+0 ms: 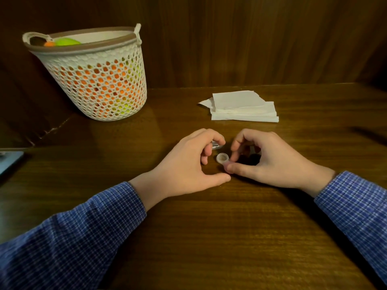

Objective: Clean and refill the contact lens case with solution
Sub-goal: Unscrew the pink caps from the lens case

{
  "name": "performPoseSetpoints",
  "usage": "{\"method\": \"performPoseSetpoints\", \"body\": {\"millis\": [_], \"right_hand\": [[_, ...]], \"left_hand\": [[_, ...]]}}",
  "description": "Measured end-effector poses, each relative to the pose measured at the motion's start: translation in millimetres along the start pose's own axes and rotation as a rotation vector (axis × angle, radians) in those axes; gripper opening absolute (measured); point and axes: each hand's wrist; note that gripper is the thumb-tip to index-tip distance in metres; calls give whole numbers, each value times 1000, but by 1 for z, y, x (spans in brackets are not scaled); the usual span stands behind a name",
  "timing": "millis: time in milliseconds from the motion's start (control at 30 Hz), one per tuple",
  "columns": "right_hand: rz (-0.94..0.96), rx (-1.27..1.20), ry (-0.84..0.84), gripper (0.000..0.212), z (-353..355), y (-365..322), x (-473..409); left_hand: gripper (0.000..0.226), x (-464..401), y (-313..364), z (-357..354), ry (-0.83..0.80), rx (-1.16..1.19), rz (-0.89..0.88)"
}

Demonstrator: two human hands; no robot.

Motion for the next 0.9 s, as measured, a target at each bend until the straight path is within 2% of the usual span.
{"method": "performPoseSetpoints", "body": {"millis": [267,733,900], "right_hand": [[16,-31,-22,28,3,0,0],[48,-48,-57,24,1,-1,2],[51,28,-26,35,-4,-3,3]], "left_hand": [[70,0,-1,4,-73,11,-5],[63,0,-4,0,-99,120,50],[62,-1,-3,2,-96,140,70]]}}
Point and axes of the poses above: each hand's wrist, its own x-axis away from the middle knuckle, its own z-axis out of the back of the hand, y = z × x, and after that the axes turned 12 degrees about y, right-handed
